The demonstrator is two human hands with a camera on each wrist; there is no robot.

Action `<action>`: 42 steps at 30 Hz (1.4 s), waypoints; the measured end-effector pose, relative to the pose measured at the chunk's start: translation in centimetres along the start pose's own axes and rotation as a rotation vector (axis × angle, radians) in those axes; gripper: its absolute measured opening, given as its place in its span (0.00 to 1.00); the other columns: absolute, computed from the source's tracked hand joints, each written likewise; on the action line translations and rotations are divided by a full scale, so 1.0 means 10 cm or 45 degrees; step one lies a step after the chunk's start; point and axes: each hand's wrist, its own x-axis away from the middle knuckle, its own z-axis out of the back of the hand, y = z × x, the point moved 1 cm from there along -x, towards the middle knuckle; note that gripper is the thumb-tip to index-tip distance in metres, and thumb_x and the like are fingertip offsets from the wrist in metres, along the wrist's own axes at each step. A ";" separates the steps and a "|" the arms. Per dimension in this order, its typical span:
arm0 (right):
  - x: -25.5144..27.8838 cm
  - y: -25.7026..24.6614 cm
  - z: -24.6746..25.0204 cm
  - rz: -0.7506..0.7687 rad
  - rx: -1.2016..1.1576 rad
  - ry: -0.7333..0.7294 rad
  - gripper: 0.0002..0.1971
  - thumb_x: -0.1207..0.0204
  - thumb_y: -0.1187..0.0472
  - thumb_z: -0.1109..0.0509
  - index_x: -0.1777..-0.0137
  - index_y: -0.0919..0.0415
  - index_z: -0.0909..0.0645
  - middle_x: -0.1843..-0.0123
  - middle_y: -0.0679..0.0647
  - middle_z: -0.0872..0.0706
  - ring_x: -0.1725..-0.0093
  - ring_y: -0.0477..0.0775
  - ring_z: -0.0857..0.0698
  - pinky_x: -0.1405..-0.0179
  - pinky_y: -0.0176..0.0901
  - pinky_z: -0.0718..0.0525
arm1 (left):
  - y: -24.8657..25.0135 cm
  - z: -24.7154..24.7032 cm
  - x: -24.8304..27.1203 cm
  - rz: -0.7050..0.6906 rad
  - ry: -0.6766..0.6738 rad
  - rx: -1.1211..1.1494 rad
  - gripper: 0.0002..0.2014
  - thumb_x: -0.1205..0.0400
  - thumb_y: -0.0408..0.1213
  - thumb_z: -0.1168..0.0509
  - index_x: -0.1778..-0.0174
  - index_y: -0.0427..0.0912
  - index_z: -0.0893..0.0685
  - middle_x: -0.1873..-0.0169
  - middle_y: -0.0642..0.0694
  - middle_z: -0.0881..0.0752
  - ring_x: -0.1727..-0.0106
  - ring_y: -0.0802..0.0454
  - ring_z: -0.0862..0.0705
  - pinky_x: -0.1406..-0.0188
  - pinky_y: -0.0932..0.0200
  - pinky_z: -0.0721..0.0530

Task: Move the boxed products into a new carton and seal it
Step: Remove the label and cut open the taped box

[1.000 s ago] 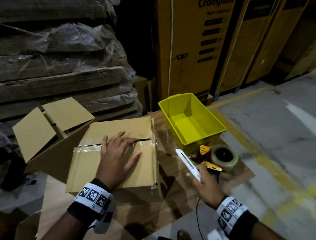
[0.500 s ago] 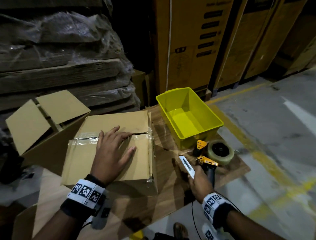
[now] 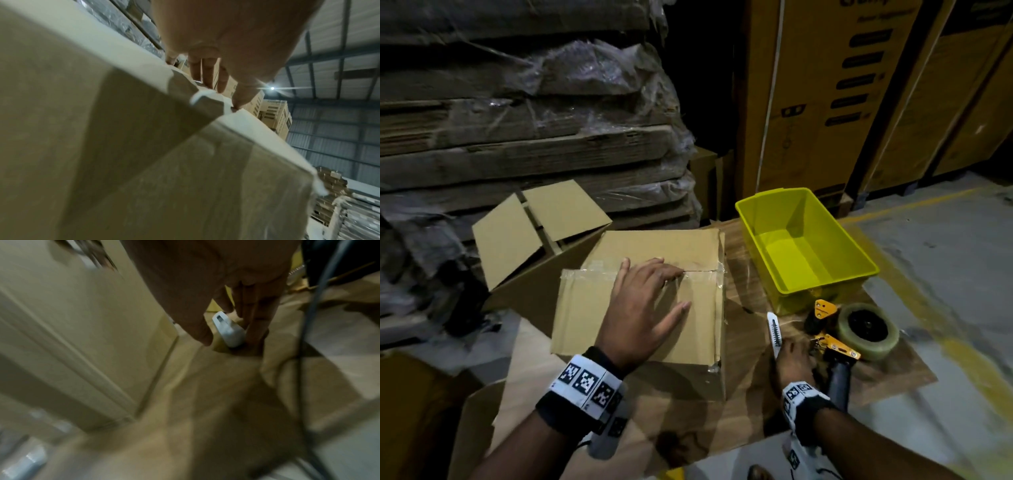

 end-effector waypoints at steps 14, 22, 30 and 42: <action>0.32 -0.82 1.77 0.927 -0.825 0.712 0.10 0.27 0.63 0.25 0.47 0.56 0.17 0.50 0.50 0.21 0.50 0.49 0.20 0.50 0.41 0.22 | 0.17 0.24 0.18 -0.043 0.159 -0.110 0.24 0.20 0.53 0.31 0.29 0.50 0.22 0.33 0.54 0.19 0.28 0.58 0.24 0.19 0.33 0.39; -0.28 -1.61 2.08 1.132 0.037 0.088 0.49 0.39 0.31 0.25 0.19 0.49 0.37 0.16 0.53 0.41 0.17 0.58 0.44 0.18 0.56 0.42 | 0.35 0.43 0.46 -0.061 0.339 -0.163 0.25 0.23 0.54 0.30 0.30 0.53 0.23 0.40 0.52 0.17 0.37 0.52 0.21 0.30 0.46 0.31; -0.33 -1.62 2.28 1.229 0.081 0.245 0.23 0.22 0.43 0.36 0.27 0.45 0.24 0.31 0.53 0.17 0.34 0.59 0.19 0.39 0.48 0.21 | 0.45 0.54 0.98 -0.168 0.449 -0.199 0.07 0.20 0.47 0.30 0.50 0.55 0.20 0.55 0.56 0.14 0.50 0.57 0.19 0.47 0.60 0.31; -0.46 -1.02 2.66 0.873 -0.453 0.453 0.14 0.18 0.48 0.38 0.60 0.54 0.18 0.74 0.53 0.14 0.67 0.59 0.12 0.61 0.52 0.15 | -0.11 0.86 1.10 -0.158 0.366 -0.297 0.05 0.22 0.39 0.31 0.59 0.41 0.13 0.55 0.48 0.10 0.51 0.51 0.13 0.44 0.41 0.16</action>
